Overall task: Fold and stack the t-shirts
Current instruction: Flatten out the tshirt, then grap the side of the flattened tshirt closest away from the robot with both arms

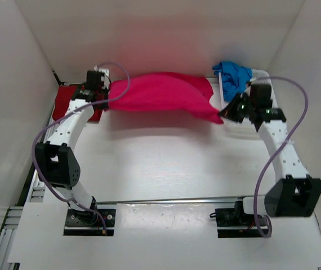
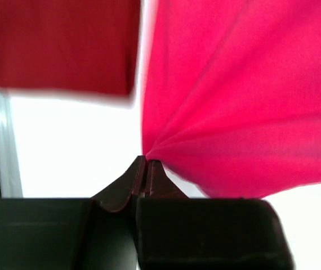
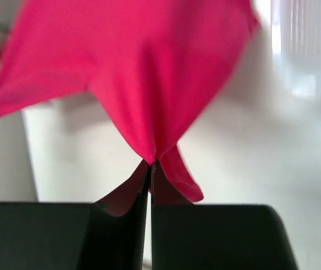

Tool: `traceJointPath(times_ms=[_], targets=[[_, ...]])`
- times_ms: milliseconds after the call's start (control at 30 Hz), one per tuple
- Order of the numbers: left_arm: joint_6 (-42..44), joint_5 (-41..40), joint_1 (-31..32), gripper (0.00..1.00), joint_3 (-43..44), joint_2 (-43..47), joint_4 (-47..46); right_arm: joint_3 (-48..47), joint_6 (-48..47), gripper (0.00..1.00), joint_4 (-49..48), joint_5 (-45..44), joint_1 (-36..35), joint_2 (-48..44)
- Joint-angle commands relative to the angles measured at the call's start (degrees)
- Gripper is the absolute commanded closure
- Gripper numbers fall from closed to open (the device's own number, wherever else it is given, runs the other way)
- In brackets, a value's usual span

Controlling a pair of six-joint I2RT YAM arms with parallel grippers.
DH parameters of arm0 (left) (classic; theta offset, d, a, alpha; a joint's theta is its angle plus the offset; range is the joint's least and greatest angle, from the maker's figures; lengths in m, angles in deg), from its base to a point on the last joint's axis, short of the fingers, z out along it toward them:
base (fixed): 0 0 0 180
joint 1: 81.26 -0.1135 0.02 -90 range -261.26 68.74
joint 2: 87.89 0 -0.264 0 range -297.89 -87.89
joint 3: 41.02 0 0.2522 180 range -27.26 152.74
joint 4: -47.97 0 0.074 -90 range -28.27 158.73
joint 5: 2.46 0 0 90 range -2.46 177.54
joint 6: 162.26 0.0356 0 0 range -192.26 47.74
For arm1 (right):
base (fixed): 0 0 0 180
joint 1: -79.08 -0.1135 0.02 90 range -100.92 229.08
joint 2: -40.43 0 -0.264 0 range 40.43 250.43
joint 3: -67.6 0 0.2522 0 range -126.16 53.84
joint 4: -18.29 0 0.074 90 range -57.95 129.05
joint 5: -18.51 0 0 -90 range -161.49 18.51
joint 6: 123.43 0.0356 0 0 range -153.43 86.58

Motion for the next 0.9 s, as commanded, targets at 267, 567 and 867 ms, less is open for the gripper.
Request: traceJointPath(times_ms=[267,567,867], targets=[[0.0,1.7,-0.5,0.9,-33.4,15.7,1.3,37.4,1.2,1.0,-5.0,-3.2,-11.1,-17.5],[0.0,1.1,-2.2,0.86,-39.4,16.8,1.3,32.5,-1.3,1.0,-7.7,-4.4,-10.6,-7.1],[0.0,2.2,-3.3,0.85,-26.9,6.4,0.8,14.2,-6.2,1.0,-6.5,-4.9,-7.8,12.2]])
